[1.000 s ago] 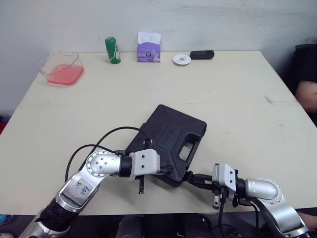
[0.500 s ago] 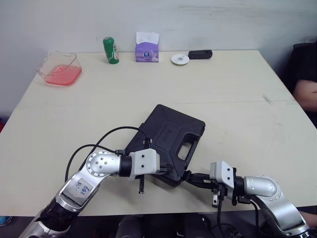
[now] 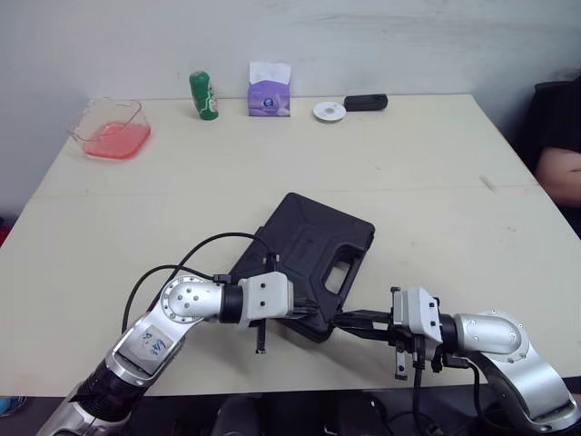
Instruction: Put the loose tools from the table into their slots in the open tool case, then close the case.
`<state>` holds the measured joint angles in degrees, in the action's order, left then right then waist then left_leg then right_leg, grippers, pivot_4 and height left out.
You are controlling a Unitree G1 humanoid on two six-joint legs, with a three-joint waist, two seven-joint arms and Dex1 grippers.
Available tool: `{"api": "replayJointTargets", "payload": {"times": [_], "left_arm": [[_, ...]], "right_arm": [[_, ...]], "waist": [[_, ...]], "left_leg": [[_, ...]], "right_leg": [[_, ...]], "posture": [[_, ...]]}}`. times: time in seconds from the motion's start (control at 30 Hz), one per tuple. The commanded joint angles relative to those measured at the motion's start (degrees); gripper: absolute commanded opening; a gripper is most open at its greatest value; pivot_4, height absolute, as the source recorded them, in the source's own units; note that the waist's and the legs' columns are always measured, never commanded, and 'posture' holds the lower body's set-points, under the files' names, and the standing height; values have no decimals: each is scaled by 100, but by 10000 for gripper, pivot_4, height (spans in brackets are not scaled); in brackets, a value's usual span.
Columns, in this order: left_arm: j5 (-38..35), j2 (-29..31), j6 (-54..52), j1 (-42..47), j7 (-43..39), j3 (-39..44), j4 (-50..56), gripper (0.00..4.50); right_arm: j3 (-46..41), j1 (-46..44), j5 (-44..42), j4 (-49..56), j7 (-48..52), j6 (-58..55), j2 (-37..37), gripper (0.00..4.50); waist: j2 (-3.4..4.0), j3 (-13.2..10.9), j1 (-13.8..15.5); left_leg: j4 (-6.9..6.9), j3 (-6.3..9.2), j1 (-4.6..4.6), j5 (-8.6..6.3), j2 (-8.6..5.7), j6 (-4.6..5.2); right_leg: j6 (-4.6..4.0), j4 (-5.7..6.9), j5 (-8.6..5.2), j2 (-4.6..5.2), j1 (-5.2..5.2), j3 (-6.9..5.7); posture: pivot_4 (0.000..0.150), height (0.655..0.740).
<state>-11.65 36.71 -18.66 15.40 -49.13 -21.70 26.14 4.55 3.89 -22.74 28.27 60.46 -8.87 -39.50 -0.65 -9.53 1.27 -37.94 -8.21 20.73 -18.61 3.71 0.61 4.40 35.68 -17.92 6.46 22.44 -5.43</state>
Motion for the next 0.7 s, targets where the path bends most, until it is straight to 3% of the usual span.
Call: {"api": "replayJointTargets", "payload": {"times": [0.03,0.33,0.7], "left_arm": [[537,160,-371,-237,20,-339,-810,477],[508,196,-360,-220,1,-321,-842,477],[506,211,-322,-141,-77,-288,-957,477]], "right_arm": [[17,51,-27,49,-25,105,37,0],[-450,442,-342,153,150,15,-307,0],[20,213,75,-216,-95,111,-9,0]], "waist": [[-1,1,6],[-1,4,11],[0,11,10]], "left_leg": [[0,0,0,0,0,0],[1,-1,-1,0,0,1],[9,-2,-4,-1,1,0]], "right_leg": [[0,0,0,0,0,1],[-1,-2,0,2,0,5],[-13,-9,-6,3,0,8]], "posture": [[1500,7400],[1500,7400],[1500,7400]]}}
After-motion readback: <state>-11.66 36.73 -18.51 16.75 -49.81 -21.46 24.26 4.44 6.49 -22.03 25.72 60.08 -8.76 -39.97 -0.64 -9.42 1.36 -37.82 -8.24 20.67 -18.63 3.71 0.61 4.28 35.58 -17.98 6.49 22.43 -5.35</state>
